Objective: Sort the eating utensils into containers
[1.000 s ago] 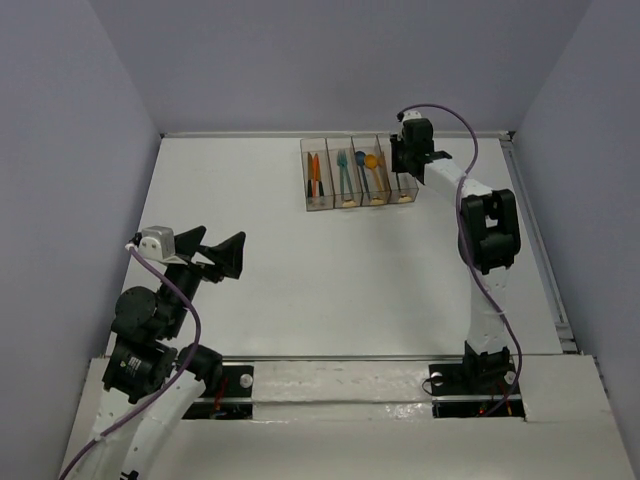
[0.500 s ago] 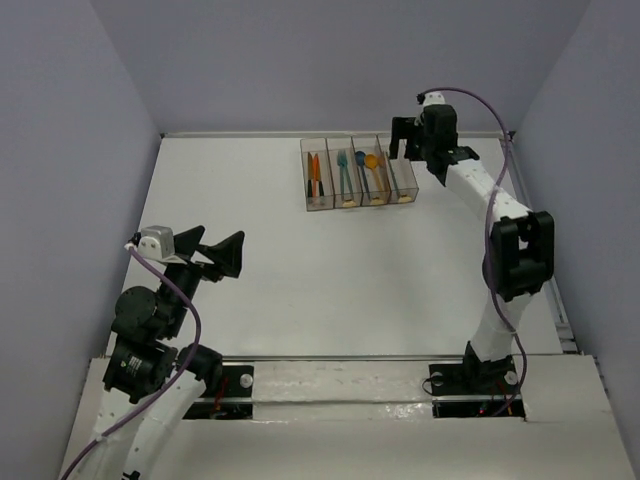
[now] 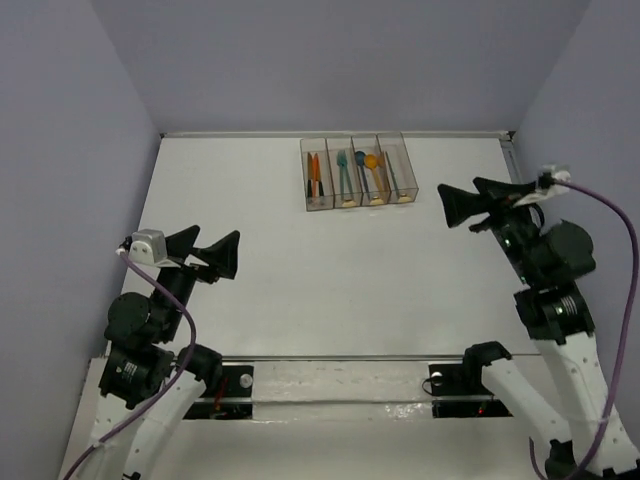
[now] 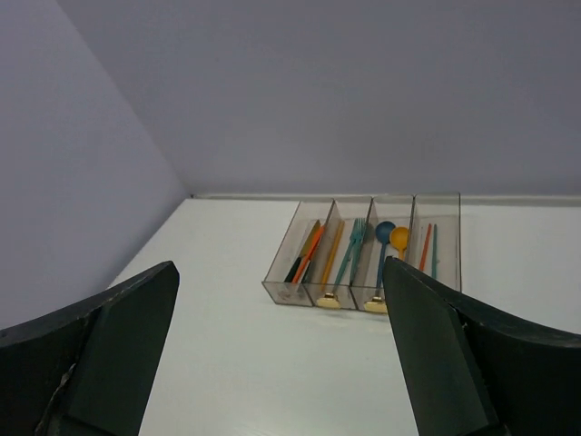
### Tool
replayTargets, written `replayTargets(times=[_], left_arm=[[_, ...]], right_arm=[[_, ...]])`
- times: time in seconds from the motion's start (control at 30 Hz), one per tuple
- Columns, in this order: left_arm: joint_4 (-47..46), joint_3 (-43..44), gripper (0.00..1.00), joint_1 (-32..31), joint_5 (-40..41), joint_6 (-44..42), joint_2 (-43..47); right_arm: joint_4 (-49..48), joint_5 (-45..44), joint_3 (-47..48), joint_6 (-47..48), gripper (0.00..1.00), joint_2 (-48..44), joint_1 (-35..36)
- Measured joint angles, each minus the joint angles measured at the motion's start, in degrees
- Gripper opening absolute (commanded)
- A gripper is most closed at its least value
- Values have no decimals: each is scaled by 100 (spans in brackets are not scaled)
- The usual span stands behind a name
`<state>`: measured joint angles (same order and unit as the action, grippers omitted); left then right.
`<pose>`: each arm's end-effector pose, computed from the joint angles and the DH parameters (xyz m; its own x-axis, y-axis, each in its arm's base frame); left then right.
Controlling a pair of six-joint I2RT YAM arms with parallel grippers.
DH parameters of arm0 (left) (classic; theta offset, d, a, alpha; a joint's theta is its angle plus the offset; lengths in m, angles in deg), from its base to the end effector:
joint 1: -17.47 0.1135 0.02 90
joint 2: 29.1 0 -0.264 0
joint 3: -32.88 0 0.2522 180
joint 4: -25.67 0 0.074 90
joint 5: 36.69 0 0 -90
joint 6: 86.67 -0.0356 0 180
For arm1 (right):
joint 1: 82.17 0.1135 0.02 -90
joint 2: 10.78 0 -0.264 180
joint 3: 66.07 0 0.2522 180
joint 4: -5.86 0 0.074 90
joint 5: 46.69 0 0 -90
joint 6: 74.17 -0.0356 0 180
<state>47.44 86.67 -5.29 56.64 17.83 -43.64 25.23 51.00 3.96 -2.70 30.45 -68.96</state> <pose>0.0600 -0.0229 0.3722 0.1843 -0.3484 -0.9191 0.3938 0.8829 -0.2557 0.1452 0.0390 0.4269 0.0384 0.3325 -0.9423 -0.3873 0.8743 0.2927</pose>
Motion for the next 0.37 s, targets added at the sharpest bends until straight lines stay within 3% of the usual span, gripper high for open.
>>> replayTargets(times=[0.17,0.27,0.37], left_arm=[[-11,374,99,0,57,0,33],[-125,540,99,0,125,-2,59],[-190,531,99,0,129,4,57]], right_arm=[[20,-590,-595,-249,100,-1681,0],[-22,-874,-909,-348,100,-1930,0],[98,-938,-1196,-450,100,-1611,0]])
